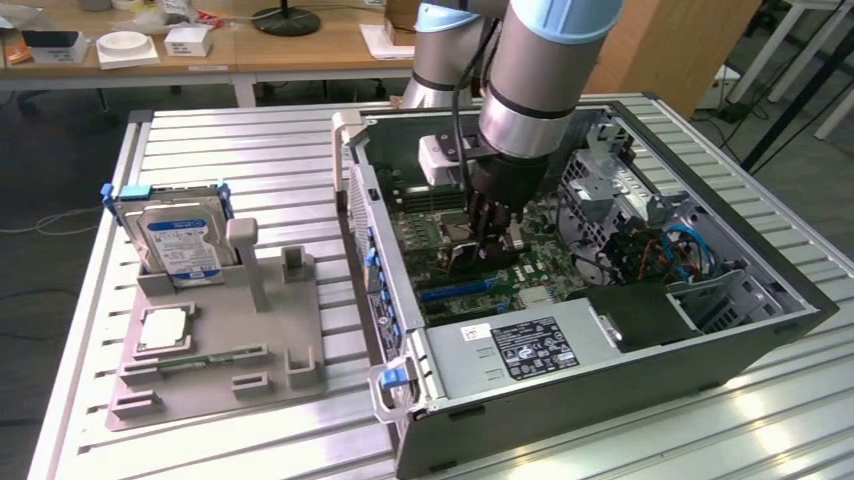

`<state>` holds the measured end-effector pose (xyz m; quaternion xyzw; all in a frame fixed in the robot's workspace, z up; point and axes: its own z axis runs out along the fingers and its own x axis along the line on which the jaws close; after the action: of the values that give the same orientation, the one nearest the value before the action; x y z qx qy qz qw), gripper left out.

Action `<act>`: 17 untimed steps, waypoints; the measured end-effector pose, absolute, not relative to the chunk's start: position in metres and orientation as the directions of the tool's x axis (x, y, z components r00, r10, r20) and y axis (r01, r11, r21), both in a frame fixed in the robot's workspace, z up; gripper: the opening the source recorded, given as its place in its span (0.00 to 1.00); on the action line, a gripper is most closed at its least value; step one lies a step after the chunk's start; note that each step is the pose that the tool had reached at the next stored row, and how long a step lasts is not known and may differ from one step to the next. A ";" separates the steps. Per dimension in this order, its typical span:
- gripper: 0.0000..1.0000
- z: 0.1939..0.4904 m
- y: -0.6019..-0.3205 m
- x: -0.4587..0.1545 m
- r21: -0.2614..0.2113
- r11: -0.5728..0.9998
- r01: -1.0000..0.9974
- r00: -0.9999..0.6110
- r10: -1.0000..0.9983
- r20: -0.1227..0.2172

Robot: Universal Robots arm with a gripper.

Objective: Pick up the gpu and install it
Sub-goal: 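Insert the gpu into the slot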

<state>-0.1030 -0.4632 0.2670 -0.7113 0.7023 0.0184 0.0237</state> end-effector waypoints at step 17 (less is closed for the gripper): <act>0.26 0.266 -0.468 -0.101 -0.005 -0.012 -1.000 0.012 -0.998 -0.059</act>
<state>-0.1005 -0.4681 0.2656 -0.7109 0.7026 0.0191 0.0223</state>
